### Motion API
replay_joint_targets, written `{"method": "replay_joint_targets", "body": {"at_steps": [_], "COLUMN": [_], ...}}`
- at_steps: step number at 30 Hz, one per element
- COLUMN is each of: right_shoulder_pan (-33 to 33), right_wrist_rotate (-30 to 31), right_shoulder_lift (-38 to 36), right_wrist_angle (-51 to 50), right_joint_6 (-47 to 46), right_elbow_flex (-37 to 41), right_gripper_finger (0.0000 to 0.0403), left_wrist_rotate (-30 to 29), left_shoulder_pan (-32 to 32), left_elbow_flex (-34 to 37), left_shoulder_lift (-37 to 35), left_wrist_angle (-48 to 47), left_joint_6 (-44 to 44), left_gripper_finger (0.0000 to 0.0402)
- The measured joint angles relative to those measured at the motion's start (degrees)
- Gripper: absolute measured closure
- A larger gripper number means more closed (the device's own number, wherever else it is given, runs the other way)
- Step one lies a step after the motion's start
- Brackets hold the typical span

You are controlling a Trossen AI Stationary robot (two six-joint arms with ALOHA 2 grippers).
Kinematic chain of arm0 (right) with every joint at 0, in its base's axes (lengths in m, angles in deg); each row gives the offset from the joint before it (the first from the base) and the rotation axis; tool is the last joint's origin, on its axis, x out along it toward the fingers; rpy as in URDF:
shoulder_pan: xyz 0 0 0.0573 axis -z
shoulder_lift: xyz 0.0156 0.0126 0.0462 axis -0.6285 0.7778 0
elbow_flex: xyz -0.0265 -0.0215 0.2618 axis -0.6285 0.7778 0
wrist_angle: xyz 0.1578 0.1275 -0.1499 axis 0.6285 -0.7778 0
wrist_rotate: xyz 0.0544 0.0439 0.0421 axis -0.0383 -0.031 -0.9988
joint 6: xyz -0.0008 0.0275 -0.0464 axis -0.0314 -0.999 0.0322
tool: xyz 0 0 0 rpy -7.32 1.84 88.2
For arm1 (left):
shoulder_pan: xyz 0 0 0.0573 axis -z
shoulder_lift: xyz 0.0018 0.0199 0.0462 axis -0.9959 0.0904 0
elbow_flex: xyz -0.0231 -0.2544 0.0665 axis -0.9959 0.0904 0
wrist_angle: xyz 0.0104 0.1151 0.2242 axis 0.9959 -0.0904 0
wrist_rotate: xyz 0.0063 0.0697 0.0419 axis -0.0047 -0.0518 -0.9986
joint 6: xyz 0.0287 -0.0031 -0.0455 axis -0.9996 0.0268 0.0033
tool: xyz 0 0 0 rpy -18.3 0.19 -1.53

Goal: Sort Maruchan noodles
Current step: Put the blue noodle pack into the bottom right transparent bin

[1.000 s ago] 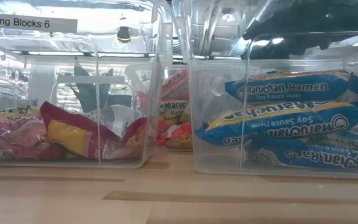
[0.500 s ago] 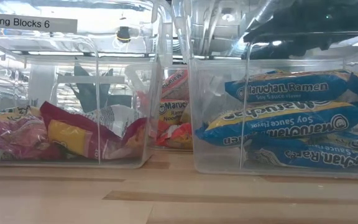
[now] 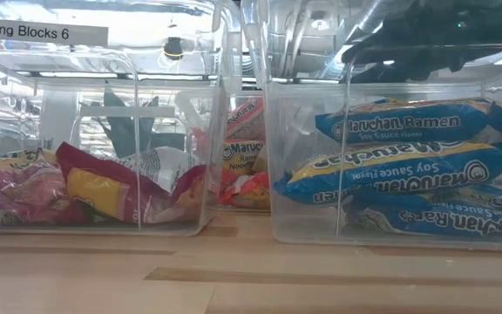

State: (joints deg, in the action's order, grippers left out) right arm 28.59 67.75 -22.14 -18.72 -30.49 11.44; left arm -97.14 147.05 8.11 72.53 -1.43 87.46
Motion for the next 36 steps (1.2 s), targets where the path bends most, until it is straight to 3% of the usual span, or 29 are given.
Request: {"method": "replay_joint_targets", "body": {"at_steps": [5, 9, 14, 27, 31, 33, 36], "right_shoulder_pan": [0.00, 0.00, 0.00, 0.00, 0.00, 0.00, 0.00], "right_wrist_rotate": [0.00, 0.00, 0.00, 1.11, 1.11, 1.11, 1.11], "right_shoulder_lift": [0.00, 0.02, 0.01, 0.02, 0.02, 0.02, 0.01], "right_wrist_angle": [0.04, 0.07, 0.04, 0.04, 0.04, 0.04, 0.04], "right_joint_6": [-0.11, -0.11, -0.08, -0.07, -0.07, -0.07, -0.07], "right_elbow_flex": [0.00, 0.00, 0.00, 0.00, 0.00, 0.00, 0.00], "right_gripper_finger": [0.0134, 0.0134, 0.0134, 0.0134, 0.0134, 0.0134, 0.0134], "left_wrist_rotate": [-1.89, 0.73, 8.40, 10.25, 10.98, 11.71, 12.31], "left_shoulder_pan": [0.00, 0.02, -0.15, -0.98, -2.13, -2.78, -3.50], "left_elbow_flex": [-0.25, -0.13, 0.22, 0.12, 0.09, 0.01, 0.01], "left_shoulder_lift": [3.32, 3.76, 4.11, 4.07, 4.05, 3.97, 3.98], "left_wrist_angle": [0.37, -0.81, -3.26, -2.68, -2.91, -3.34, -3.45], "left_joint_6": [2.39, 4.46, 6.51, 3.75, 2.49, 1.67, 0.20], "left_gripper_finger": [0.0073, 0.0073, 0.0079, 0.0090, 0.0138, 0.0190, 0.0299]}}
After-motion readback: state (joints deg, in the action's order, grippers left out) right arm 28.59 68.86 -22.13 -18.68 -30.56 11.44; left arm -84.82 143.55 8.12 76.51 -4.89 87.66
